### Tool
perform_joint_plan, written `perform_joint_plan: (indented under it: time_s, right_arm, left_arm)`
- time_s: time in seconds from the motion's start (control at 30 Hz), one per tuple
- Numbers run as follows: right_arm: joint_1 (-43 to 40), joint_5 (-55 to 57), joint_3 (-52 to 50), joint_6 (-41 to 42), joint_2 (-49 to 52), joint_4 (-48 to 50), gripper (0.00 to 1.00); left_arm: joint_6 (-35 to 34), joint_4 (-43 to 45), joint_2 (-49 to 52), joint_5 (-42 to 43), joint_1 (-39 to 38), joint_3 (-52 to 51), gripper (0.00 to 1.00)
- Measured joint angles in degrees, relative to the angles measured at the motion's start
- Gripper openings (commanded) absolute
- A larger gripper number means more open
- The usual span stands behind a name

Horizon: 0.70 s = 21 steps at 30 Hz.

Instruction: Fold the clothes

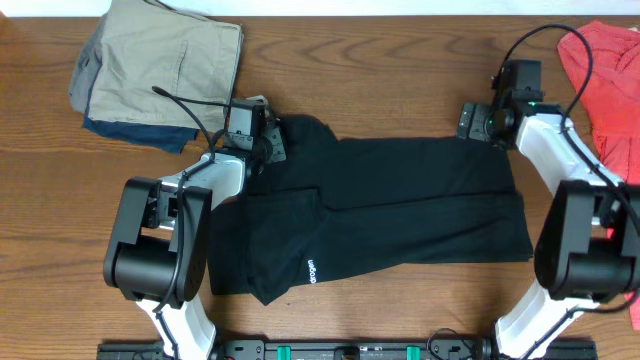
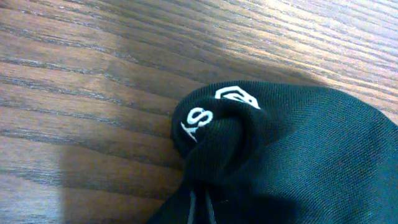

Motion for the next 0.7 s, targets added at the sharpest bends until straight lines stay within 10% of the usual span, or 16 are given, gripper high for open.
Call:
perform_joint_plan:
  time_s: [0.7]
  right_arm:
    - [-2.86,-0.07,-0.02,-1.03,7.43,9.27,0.77]
  left_arm:
    - [0.00,-0.13,-0.02,0.00,0.00,0.04,0.06]
